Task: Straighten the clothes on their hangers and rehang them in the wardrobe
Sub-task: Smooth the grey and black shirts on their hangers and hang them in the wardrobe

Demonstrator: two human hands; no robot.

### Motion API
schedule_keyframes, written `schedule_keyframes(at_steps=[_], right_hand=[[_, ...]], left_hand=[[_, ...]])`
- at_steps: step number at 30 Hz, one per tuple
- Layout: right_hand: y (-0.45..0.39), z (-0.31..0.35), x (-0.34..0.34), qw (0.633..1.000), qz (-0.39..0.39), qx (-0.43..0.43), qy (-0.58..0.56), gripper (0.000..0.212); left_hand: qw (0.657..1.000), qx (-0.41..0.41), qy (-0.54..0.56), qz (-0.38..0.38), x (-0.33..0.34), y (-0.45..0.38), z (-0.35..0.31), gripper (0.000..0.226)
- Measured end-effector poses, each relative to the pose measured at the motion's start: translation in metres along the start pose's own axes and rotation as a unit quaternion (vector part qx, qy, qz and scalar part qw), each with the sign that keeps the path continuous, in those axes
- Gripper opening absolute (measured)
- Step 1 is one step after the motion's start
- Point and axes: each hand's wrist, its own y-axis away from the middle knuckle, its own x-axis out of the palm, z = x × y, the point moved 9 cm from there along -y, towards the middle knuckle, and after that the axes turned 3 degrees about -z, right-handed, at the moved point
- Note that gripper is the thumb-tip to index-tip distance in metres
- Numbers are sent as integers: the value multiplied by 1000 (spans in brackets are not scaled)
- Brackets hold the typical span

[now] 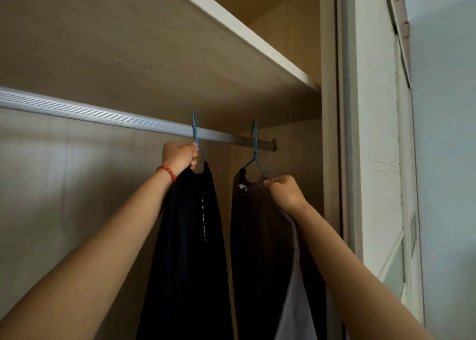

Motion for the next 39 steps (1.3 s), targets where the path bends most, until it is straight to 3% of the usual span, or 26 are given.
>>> schedule_keyframes(at_steps=[11,18,25,27,30,33,35,39], right_hand=[[-57,-16,45,998,35,44,3,35],[-53,-36,52,996,43,73,4,19],[-40,-28,38,998,27,41,36,33],[-30,-30,37,999,28,34,22,21],[-3,-40,31,1000,17,25,5,26],[38,-56,25,1000,-7,15,-18,28],[68,-73,23,999,-26,21,-11,29],[135,-112,26,998,-52,36,-20,34]], left_hand=[[998,17,-63,-14,-5,-8,16,30],[998,-2,-26,-49,-18,14,29,29],[998,3,-33,-62,-35,24,28,26],[999,-3,-22,-48,-34,28,29,24],[999,3,1,-50,-39,39,33,21],[992,84,-54,-78,-51,63,34,15],[992,107,-49,-52,-55,84,46,14],[996,78,-47,-18,-71,126,103,26]])
